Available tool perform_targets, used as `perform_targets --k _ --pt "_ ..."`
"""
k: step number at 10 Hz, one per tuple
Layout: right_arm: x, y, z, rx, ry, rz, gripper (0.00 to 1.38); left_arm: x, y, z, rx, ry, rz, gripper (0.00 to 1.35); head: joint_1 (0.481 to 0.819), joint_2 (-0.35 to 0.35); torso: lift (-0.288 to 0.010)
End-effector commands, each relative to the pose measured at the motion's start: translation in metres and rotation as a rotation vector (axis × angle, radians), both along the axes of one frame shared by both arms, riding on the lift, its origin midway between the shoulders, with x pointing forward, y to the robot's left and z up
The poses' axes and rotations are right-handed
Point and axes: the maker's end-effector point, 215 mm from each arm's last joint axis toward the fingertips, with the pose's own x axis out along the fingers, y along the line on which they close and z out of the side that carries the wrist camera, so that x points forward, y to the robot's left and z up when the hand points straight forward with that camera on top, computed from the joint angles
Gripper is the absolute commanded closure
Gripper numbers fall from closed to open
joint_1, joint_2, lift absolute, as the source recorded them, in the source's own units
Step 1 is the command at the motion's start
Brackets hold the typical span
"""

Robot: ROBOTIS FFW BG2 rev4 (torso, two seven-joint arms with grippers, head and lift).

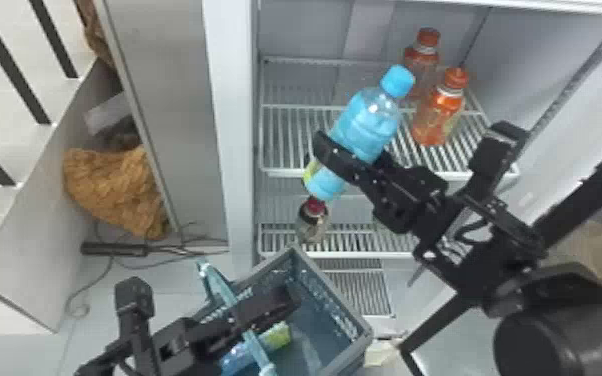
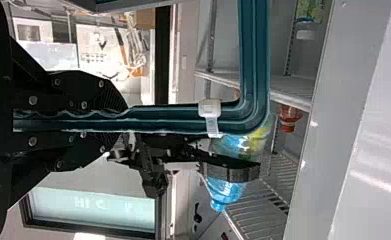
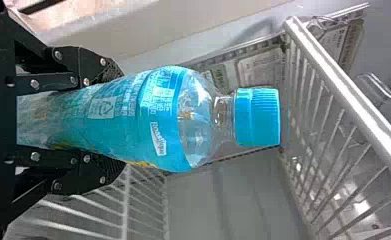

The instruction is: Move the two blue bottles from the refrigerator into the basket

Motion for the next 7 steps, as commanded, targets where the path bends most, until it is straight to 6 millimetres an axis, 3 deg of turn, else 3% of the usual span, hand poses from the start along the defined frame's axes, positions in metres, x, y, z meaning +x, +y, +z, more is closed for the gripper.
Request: perform_targets --k 1,7 --pt "-0.017 -0.005 -0.014 -0.017 0.056 0.012 1.28 0.000 0.000 -0.001 0.002 0.001 0.000 1.20 0.695 -0.131 -0.010" --pt "-0.069 0.002 -0.064 0.007 0.260 0.119 1.28 0.005 0.002 -0.001 0.003 0.000 0.017 1.20 0.695 -0.152 -0.010"
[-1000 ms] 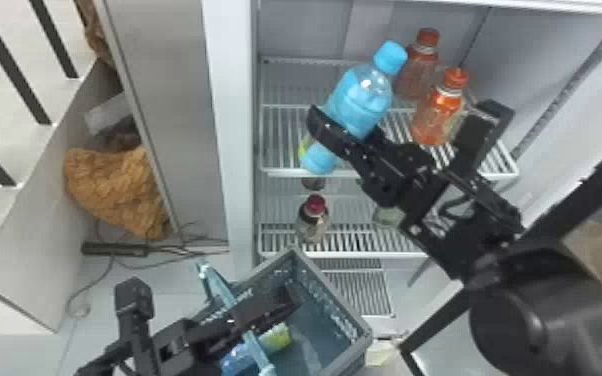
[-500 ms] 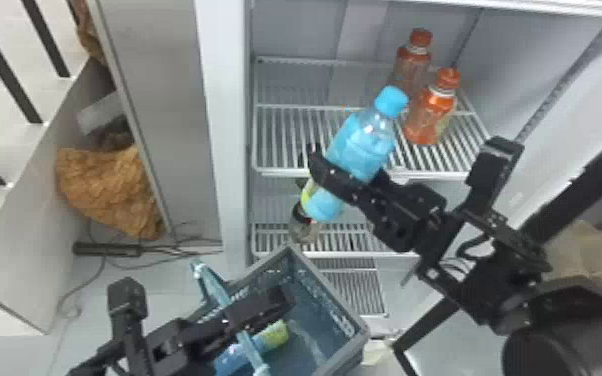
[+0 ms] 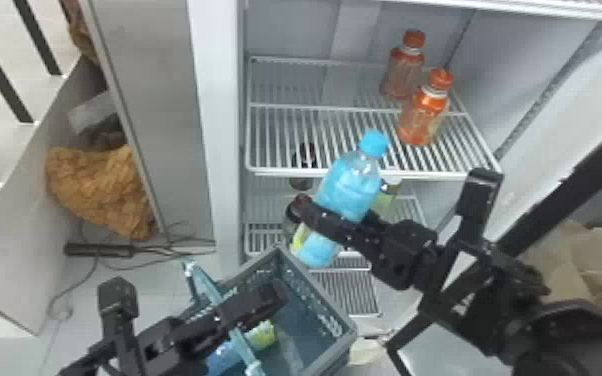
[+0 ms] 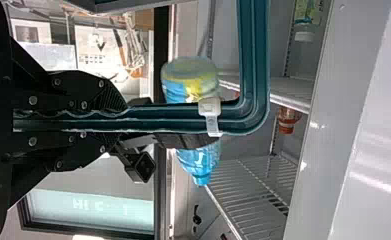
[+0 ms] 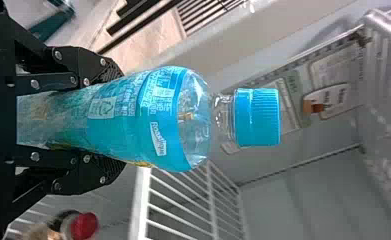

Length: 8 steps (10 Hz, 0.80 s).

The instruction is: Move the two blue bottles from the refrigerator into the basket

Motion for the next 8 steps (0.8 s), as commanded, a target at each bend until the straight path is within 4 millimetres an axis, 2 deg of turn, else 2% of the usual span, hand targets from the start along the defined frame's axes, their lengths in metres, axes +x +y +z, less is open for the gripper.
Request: perform_targets --k 1,4,8 --pt "-0.012 0.006 -0.012 0.017 0.051 0.021 1.28 0.004 0.003 0.001 0.000 -0.005 0.011 1.20 0.695 -0.147 -0.010" --pt "-0.027 0.019 -0.038 0.026 0.132 0.059 1.28 0.009 0.001 0.005 -0.001 -0.020 0.013 1.20 0.695 -0.123 -0.010" --pt "-0.052 0.050 -0.057 0.069 0.234 0.149 1.28 0.013 0.002 0.009 -0.010 -0.028 0.022 1.20 0.695 -0.091 -0.010"
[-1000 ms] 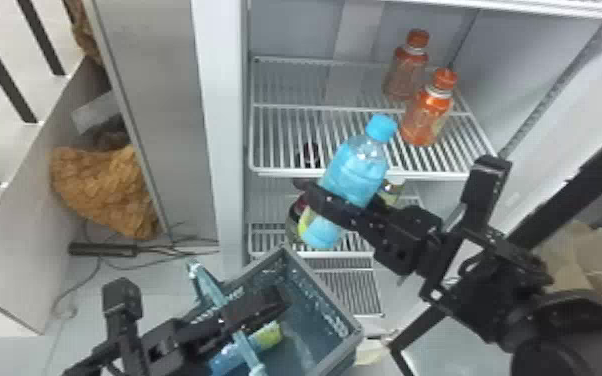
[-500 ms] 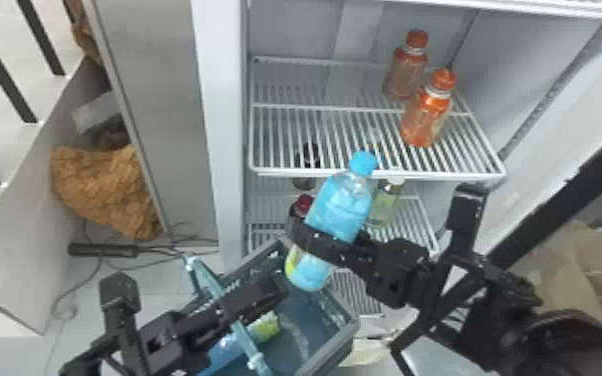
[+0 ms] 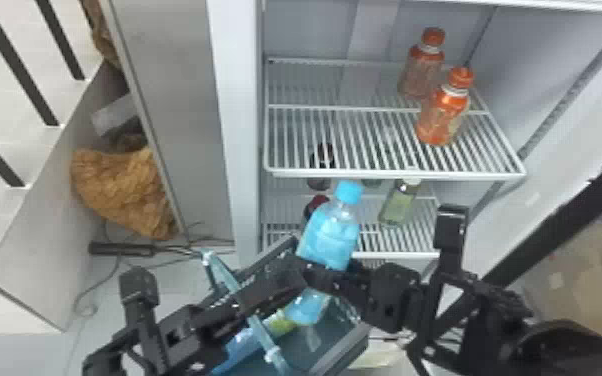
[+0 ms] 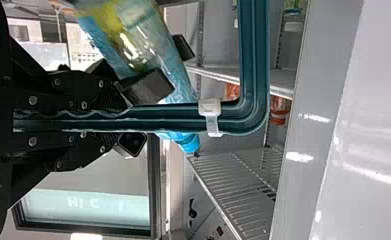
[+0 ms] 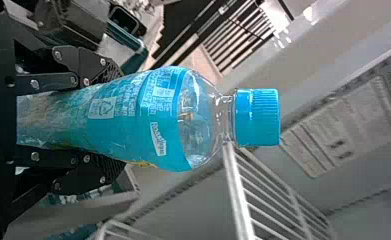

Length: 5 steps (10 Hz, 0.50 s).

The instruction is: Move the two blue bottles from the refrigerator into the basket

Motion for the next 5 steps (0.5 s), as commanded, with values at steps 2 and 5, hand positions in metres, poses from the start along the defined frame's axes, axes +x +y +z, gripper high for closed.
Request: perform_targets --k 2,5 --pt "-0.017 0.017 -0.017 0.018 0.076 0.058 1.22 0.002 0.000 0.002 -0.005 -0.003 0.004 1.20 0.695 -0.058 -0.010" --pt "-0.021 0.014 -0.024 0.019 0.113 0.061 0.11 0.002 0.000 0.002 -0.005 -0.003 0.004 1.20 0.695 -0.038 -0.010"
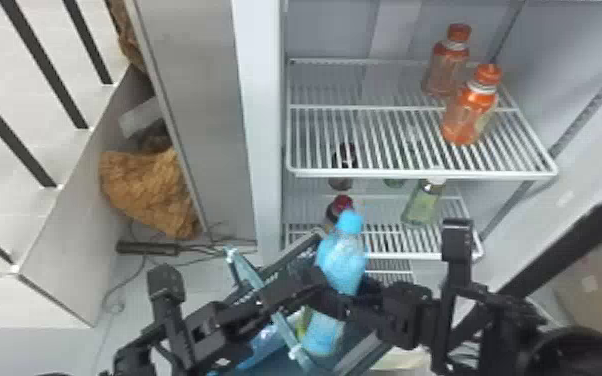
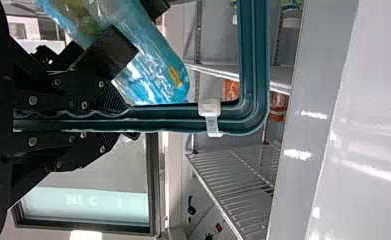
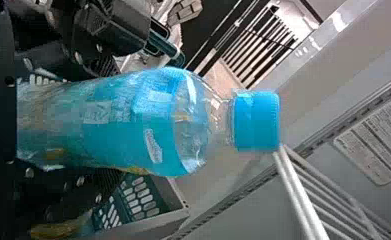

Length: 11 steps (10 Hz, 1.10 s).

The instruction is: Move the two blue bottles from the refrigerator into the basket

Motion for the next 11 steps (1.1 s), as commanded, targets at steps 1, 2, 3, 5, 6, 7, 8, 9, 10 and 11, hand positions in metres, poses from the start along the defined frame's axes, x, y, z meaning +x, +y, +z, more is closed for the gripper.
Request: perform_targets --k 1,2,3,5,6,7,8,9,10,11 --pt "0.002 -0.003 -0.001 -0.001 0.001 -0.004 0.07 0.000 0.000 0.000 -0.001 0.000 0.000 1.20 0.695 -0.042 -0.010" --pt "0.003 -0.005 0.000 -0.005 -0.002 -0.008 0.13 0.001 0.000 0.000 -0.001 -0.001 0.003 1.20 0.695 -0.044 -0.010" --pt "0.004 -0.008 0.000 -0.008 -0.004 -0.012 0.15 0.001 0.000 0.000 -0.001 -0.001 0.003 1.20 0.695 -0.047 -0.010" --pt "0.009 -0.018 0.004 -0.024 -0.021 -0.031 0.15 0.001 0.000 0.000 -0.001 -0.001 0.003 1.20 0.695 -0.058 -0.010" --pt "0.012 -0.029 0.005 -0.045 -0.034 -0.049 0.15 0.001 0.000 0.000 -0.001 -0.001 0.003 1.20 0.695 -0.067 -0.010" --pt "0.014 -0.041 0.003 -0.066 -0.039 -0.069 0.15 0.000 0.000 0.000 -0.001 0.002 0.003 1.20 0.695 -0.075 -0.010" --pt "0.013 -0.052 0.002 -0.083 -0.042 -0.085 0.15 0.000 0.001 0.000 -0.003 0.002 0.003 1.20 0.695 -0.094 -0.010" --pt "0.010 -0.060 0.000 -0.091 -0.036 -0.095 0.15 0.000 0.001 0.000 -0.003 0.002 0.003 1.20 0.695 -0.117 -0.010" --pt "0.005 -0.070 -0.001 -0.107 -0.033 -0.107 0.15 -0.001 0.001 -0.001 -0.003 0.004 0.003 1.20 0.695 -0.137 -0.010" --pt "-0.001 -0.079 0.002 -0.124 -0.037 -0.121 0.15 -0.001 0.001 -0.001 -0.003 0.004 0.003 1.20 0.695 -0.147 -0.010"
